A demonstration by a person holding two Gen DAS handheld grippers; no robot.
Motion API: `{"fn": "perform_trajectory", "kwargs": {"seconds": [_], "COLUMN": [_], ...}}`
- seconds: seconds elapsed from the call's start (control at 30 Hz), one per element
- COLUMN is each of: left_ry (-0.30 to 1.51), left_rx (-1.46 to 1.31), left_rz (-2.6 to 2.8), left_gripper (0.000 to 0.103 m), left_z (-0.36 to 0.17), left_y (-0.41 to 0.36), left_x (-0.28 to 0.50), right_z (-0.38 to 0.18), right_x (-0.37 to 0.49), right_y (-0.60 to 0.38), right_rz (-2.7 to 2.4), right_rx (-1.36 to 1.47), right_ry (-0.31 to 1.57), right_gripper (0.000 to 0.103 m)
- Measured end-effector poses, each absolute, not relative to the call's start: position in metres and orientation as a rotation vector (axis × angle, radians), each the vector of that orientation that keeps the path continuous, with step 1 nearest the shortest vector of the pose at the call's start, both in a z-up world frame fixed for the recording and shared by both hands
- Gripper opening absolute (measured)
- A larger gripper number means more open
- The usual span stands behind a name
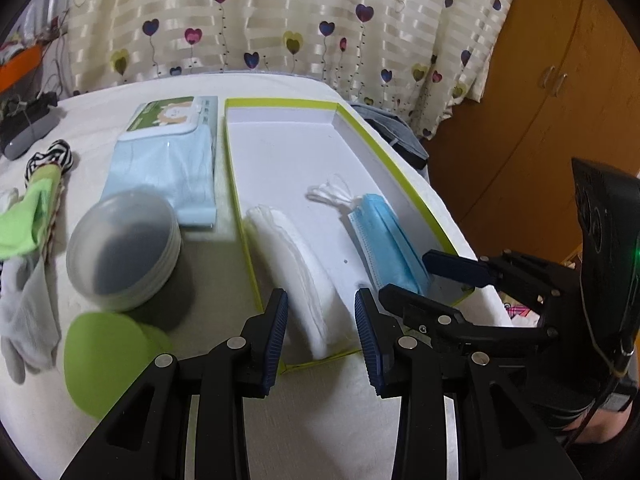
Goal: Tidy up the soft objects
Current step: 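Lower the towel and mask into the box and open both tools, then withdraw both open tools from the box back toward the sock pile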
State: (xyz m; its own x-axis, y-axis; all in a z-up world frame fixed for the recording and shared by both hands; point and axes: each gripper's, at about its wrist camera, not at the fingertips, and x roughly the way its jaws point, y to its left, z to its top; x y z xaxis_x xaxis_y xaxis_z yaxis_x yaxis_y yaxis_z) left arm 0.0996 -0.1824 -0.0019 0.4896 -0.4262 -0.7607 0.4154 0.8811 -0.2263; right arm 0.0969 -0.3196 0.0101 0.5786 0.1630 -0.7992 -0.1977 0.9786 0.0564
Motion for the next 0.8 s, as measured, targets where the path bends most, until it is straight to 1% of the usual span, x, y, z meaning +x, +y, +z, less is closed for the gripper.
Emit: {"fn": "perform_trajectory", "kwargs": {"seconds": [0.27, 0.6, 0.8], "left_ry": [0.906, 0.795, 0.732], "left_rx": [0.007, -0.013, -0.035], "left_rz": [-0.505, -0.493, -0.449], "left_gripper": [0.034, 0.036, 0.036], "left_z": [0.002, 0.034, 0.049], "left_y": [-0.18, -0.163, -0.141], "left_x": [0.085, 0.074, 0.056], "right_z": [0.013, 0.05, 0.066], "right_x": [0.085, 0.066, 0.048], "right_y": [-0.314, -0.313, -0.308], "right_rz": [0.238, 0.181, 0.151], "right_rx": [-0.079, -0.033, 0.013], "right_ry": [0.937, 0.793, 0.751], "right_gripper": [0.051, 0.052, 0.052]}}
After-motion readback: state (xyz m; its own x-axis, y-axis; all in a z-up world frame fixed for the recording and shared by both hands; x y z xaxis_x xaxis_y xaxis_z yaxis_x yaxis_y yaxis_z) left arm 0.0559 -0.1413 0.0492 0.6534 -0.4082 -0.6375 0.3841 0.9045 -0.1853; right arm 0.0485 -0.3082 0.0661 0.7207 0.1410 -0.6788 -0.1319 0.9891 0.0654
